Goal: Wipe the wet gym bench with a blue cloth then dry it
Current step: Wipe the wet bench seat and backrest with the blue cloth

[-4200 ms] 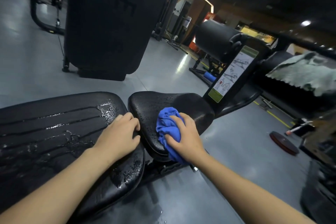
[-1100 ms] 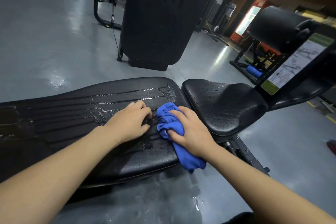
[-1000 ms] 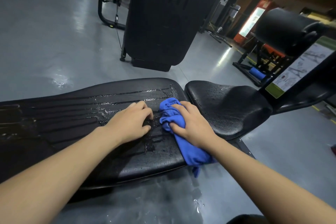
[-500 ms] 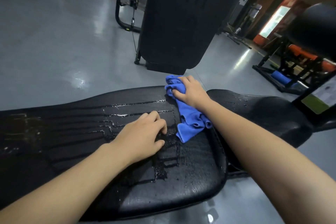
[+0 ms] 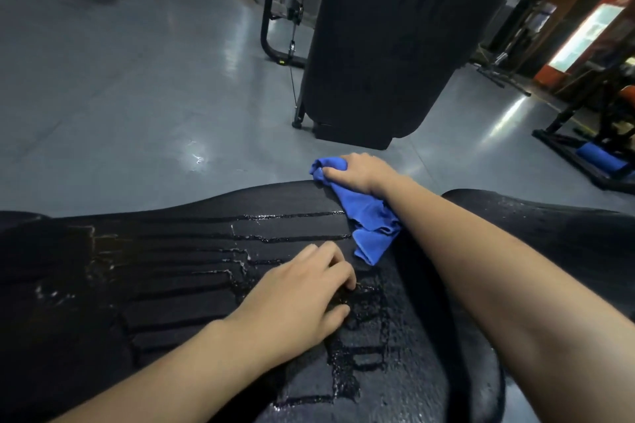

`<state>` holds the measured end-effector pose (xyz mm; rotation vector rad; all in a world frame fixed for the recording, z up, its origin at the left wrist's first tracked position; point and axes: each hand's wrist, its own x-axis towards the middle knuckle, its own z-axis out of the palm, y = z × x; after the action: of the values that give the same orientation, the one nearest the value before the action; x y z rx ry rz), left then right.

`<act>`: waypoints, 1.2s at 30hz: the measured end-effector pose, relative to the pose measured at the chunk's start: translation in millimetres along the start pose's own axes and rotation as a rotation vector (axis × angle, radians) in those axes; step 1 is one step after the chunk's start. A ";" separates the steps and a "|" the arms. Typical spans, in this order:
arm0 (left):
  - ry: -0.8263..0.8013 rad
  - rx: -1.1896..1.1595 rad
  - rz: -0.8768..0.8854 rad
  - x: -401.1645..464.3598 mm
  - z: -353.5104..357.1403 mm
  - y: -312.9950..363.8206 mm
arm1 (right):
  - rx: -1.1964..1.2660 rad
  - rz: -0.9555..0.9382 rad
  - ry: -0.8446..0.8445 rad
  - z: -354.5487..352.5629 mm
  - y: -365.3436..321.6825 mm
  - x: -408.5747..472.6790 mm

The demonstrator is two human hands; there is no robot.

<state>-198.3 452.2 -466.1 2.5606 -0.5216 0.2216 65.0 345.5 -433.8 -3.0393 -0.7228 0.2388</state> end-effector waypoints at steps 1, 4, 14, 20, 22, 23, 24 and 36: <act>0.007 0.003 0.004 0.0 1.0 -0.5 | 0.000 -0.013 -0.016 3.6 -7.8 4.7; 0.022 0.019 0.011 1.5 3.0 -1.5 | -0.008 -0.073 -0.045 13.7 -32.6 13.3; 0.013 0.028 0.003 -1.4 4.1 -3.3 | 0.017 -0.020 -0.017 -0.8 -7.0 -2.2; -0.003 -0.003 0.012 -3.1 3.0 -5.4 | 0.109 0.074 0.100 -7.3 37.7 -35.0; -0.016 -0.021 0.024 -3.0 2.0 -8.0 | 0.142 0.061 0.144 -4.8 45.4 -48.8; -0.021 -0.030 0.028 -3.1 1.2 -8.4 | 0.152 0.052 0.163 -3.2 48.4 -57.3; -0.027 -0.035 0.028 -3.6 0.5 -8.7 | 0.162 0.042 0.182 -2.1 50.8 -67.3; -0.075 0.043 0.019 -20.5 -9.7 -3.2 | 0.109 -0.094 0.204 13.5 49.1 -234.9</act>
<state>-216.3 466.3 -464.4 2.6145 -0.5754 0.1446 -122.2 196.0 -415.0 -2.8627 -0.8046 -0.0316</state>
